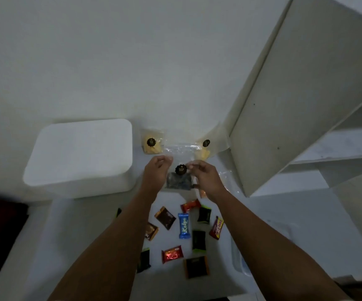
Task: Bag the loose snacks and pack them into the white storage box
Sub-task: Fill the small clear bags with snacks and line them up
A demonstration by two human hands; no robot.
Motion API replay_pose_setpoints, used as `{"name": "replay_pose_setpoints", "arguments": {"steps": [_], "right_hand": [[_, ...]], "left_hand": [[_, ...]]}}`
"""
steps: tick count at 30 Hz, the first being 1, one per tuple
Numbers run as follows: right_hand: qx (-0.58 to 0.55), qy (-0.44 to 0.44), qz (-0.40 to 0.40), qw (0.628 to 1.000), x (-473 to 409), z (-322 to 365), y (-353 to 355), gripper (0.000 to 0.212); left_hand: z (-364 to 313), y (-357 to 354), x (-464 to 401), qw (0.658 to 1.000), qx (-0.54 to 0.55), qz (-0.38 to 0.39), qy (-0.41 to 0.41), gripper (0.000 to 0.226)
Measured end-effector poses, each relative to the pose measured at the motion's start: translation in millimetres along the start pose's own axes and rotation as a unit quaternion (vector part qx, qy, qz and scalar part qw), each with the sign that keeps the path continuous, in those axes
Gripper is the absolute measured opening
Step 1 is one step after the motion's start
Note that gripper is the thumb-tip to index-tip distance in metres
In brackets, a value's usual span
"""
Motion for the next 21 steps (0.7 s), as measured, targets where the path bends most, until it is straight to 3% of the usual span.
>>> {"name": "replay_pose_setpoints", "arguments": {"steps": [6, 10, 15, 18, 21], "right_hand": [[0.043, 0.025, -0.023, 0.999, -111.5, 19.5, -2.1, 0.027], [0.045, 0.026, -0.042, 0.998, -172.3, 9.5, -10.4, 0.029], [0.040, 0.032, -0.046, 0.998, -212.2, -1.3, -26.8, 0.021], [0.062, 0.045, -0.036, 0.996, -227.2, -1.6, -40.3, 0.029], [0.086, 0.064, -0.024, 0.994, -238.6, 3.5, -52.8, 0.025]], "left_hand": [[62.6, -39.3, -81.5, 0.991, -0.122, 0.049, 0.031, 0.042], [103.6, -50.9, -131.1, 0.990, -0.136, 0.004, 0.047, 0.038], [152.0, -50.0, -164.4, 0.990, -0.098, -0.067, 0.072, 0.075], [143.3, -42.5, -170.0, 0.987, -0.098, -0.111, 0.066, 0.071], [138.0, -33.9, -171.9, 0.982, -0.109, -0.145, 0.057, 0.063]]}}
Point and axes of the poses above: each hand's wrist, its own x-axis away from the middle knuckle, its own y-axis out of the back of the hand, z = x × y, the point moved 10 cm from there along -x, towards the middle knuckle, and after that the axes turned 9 degrees about -y, right-handed, at the moved point
